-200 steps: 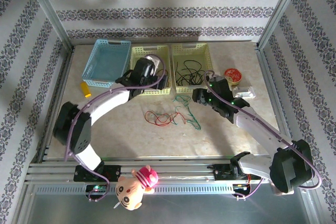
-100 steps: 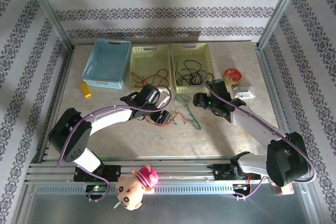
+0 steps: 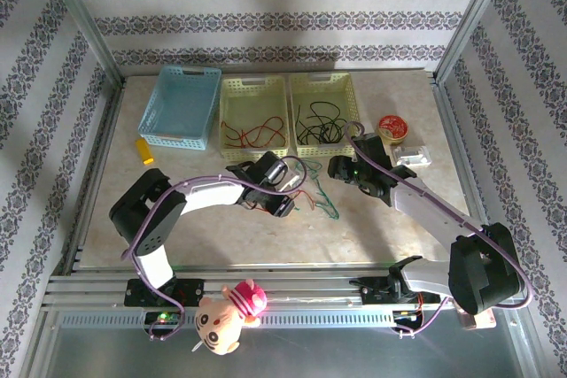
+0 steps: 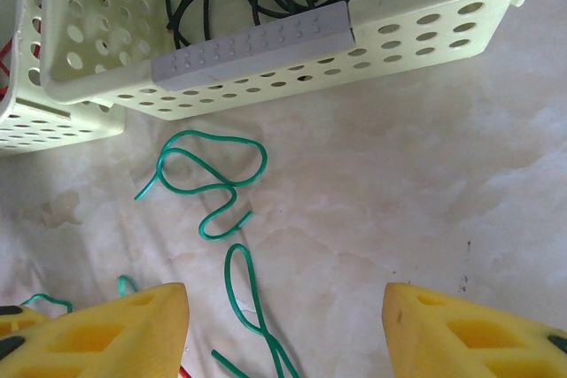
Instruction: Untangle the cables
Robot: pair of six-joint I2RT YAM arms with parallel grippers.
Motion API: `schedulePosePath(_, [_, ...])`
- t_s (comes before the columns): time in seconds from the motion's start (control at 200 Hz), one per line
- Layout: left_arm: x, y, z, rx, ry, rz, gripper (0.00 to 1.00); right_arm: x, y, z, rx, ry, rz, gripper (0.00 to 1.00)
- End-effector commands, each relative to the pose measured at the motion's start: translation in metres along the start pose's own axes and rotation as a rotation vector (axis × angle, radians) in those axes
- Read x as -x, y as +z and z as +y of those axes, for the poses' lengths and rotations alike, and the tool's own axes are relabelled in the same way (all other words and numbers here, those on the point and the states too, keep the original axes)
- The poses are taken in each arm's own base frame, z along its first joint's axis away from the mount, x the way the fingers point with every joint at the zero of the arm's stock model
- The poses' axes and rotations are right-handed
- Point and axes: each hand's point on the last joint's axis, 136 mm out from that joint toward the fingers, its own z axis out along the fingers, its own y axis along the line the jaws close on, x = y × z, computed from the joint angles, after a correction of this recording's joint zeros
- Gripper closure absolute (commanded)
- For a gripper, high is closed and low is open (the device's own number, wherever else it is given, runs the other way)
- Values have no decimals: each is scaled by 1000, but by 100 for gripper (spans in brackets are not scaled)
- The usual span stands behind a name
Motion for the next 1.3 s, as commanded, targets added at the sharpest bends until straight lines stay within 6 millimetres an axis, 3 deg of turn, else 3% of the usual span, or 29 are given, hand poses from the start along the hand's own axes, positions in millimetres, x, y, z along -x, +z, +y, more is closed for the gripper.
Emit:
schedulePosePath(0.0, [-4, 8, 4, 61, 21, 41, 53, -1, -2, -4, -2, 18, -3, 41])
schedulePosePath(0.14, [-7, 12, 5, 89, 25, 54, 69, -2, -1, -6, -2, 22, -1, 40])
schedulePosePath(0.225, [-3, 9, 1, 81, 27, 43, 83, -2, -2, -6, 1, 24, -2, 40])
schedulePosePath(0.365, [19, -13, -10, 54, 37, -35, 100, -1, -3, -9, -6, 27, -10, 41])
schedulePosePath(0.605, [65, -95, -41, -45, 104, -266, 100, 2, -6, -18, -30, 54, -30, 41])
schedulePosePath(0.78, [81, -129, -55, -100, 130, -353, 100, 3, -5, -20, -30, 58, -31, 41])
schedulePosePath(0.904, [107, -147, -23, 13, 77, -470, 100, 2, -5, -18, -19, 58, -29, 41])
schedulePosePath(1.034, [142, -151, 38, 72, -61, -535, 100, 1, -3, -11, 9, 51, -12, 41])
schedulePosePath(1.164, [175, -140, 95, 129, -159, -553, 100, 0, -3, 1, 43, 14, -1, 41])
schedulePosePath(1.294, [194, -116, 140, 228, -236, -491, 100, -5, -4, 17, 85, -48, 33, 41])
